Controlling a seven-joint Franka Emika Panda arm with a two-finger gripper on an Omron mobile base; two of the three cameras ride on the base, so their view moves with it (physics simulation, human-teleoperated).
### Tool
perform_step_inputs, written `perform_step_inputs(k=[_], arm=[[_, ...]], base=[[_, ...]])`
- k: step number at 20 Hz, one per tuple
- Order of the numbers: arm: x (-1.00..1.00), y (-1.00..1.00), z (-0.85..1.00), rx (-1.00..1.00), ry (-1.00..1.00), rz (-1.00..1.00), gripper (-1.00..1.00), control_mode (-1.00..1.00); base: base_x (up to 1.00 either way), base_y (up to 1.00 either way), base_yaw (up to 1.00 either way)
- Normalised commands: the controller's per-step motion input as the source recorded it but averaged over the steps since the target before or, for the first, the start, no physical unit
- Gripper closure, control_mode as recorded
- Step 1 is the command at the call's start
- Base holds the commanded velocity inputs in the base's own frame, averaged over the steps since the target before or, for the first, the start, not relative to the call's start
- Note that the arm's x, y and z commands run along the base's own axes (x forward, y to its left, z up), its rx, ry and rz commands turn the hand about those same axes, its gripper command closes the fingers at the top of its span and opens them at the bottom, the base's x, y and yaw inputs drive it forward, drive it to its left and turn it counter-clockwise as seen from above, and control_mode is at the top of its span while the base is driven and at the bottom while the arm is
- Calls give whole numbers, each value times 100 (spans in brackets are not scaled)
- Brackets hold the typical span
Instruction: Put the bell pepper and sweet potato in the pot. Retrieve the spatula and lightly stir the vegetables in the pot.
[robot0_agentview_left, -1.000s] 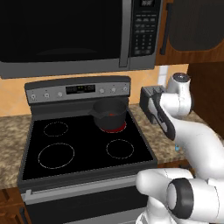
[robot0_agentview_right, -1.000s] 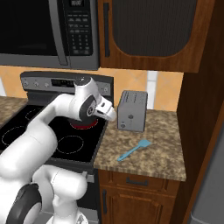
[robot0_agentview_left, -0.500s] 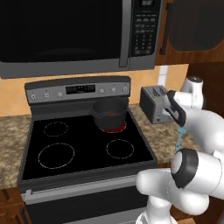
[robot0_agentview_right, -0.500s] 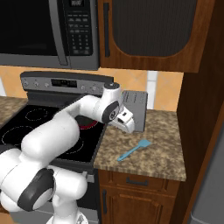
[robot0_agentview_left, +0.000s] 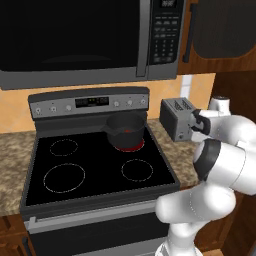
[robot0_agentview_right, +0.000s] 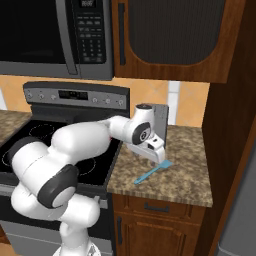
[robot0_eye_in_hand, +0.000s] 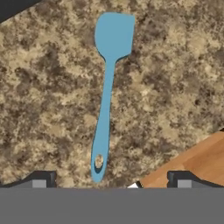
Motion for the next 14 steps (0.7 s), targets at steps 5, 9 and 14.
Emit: perform_step_inputs(k=[5, 9, 14], arm=[[1, 5, -19, 0, 1, -4, -100, -100], [0, 8, -31, 0, 5, -5, -100, -100], [0, 2, -40, 0, 5, -3, -100, -100]], base=[[0, 0, 0], [0, 0, 0], [0, 0, 0]])
